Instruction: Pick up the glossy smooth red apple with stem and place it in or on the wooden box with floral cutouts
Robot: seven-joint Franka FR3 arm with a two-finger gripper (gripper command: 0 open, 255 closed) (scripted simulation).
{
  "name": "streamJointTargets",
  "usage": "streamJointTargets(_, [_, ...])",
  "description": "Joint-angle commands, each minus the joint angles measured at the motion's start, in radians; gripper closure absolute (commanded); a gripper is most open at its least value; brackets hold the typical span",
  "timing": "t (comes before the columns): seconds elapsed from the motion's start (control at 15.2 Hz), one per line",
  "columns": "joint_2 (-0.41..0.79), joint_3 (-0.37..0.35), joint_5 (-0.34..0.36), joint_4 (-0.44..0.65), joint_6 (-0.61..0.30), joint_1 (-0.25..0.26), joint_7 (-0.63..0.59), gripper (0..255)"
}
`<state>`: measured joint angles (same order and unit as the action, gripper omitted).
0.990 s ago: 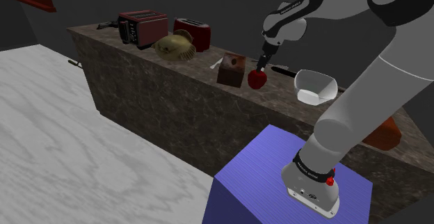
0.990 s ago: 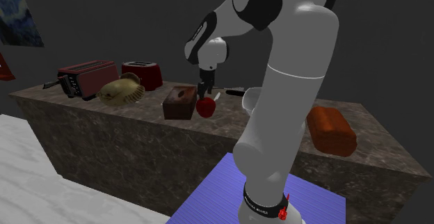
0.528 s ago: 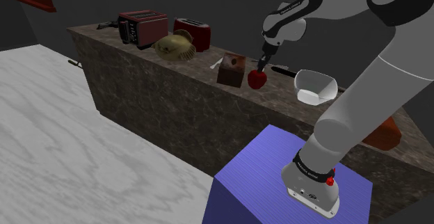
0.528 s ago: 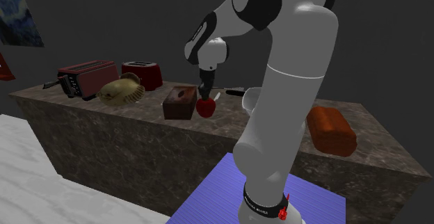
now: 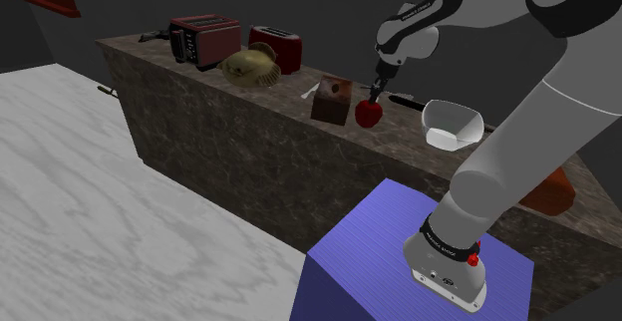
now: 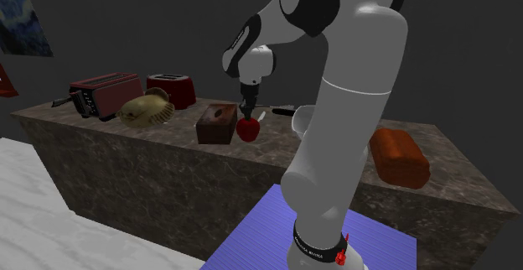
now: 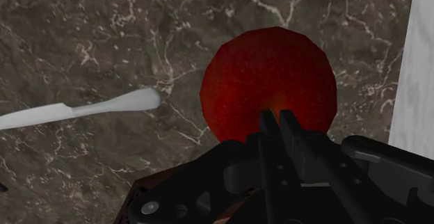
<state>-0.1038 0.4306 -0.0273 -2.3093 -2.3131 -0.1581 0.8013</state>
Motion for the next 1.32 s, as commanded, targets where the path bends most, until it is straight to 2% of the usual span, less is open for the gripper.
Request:
streamJointTargets(0.0, [-0.007, -0.001, 0.005, 0.006, 0.014, -0.001, -0.004, 255])
streamJointTargets(1.25, [-0.104, -0.023, 0.051, 0.175, 0.272, -0.004, -0.050, 255])
